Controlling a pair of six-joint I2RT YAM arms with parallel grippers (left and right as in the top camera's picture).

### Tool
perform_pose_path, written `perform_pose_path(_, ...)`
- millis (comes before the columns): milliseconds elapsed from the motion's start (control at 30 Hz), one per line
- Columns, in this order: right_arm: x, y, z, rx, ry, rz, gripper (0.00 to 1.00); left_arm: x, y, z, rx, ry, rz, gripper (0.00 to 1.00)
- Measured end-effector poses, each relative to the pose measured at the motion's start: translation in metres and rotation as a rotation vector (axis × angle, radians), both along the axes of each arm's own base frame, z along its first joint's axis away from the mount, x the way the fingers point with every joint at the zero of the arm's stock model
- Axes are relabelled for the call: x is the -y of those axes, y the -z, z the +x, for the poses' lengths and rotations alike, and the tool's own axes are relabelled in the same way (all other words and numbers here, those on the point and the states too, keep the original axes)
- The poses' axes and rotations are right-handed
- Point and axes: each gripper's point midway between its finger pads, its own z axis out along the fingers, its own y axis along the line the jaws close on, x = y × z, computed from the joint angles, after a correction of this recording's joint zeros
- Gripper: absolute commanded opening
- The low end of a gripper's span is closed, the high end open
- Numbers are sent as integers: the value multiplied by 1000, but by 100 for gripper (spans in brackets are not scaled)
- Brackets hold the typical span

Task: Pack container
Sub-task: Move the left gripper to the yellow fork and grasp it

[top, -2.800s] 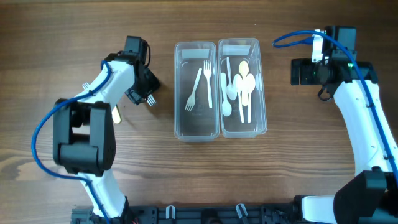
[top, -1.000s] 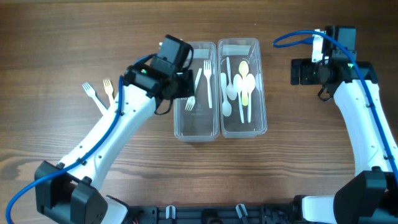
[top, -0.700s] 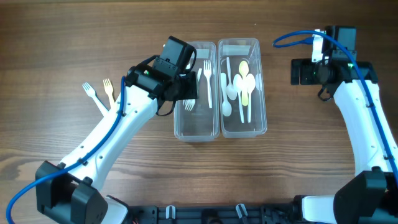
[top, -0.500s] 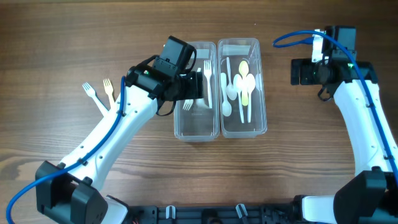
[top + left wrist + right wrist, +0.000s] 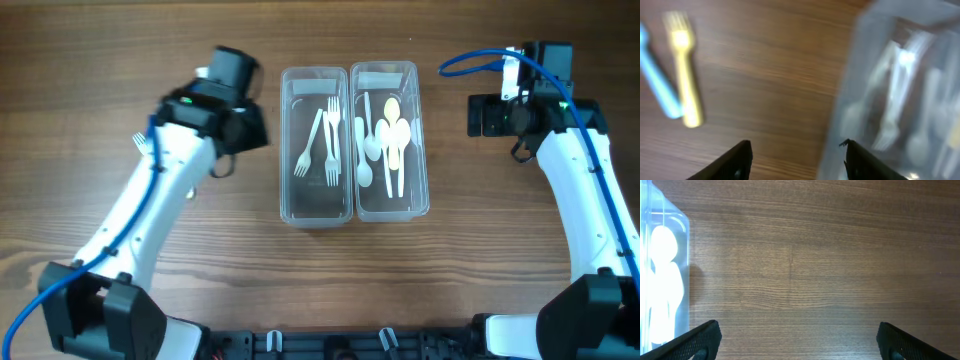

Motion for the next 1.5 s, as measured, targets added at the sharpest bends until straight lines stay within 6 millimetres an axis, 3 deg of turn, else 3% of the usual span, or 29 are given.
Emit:
perform_pose_path(133, 0, 0, 0, 0, 0, 0, 100, -49, 2, 1, -26, -132, 22, 62)
perform_pose_path(433, 0, 0, 0, 0, 0, 0, 100, -93, 5, 7, -22, -244, 33, 68)
perform_pose_path(533, 0, 0, 0, 0, 0, 0, 100, -104, 21, 13, -55, -258, 43, 69)
perform_pose_path(600, 0, 0, 0, 0, 0, 0, 100, -113, 44, 15, -114, -262, 56, 68)
perform_pose_path(767, 0, 0, 0, 0, 0, 0, 100, -122, 86, 19, -209, -218, 80, 65)
perform_pose_path(933, 0, 0, 0, 0, 0, 0, 100, -123, 114, 21, -264, -183, 91, 61)
perform_pose_path(1067, 0, 0, 0, 0, 0, 0, 100, -122, 124, 24, -271, -149, 68, 66)
perform_pose_path(1500, 0, 0, 0, 0, 0, 0, 100, -142, 126, 30, -245, -144, -15, 64)
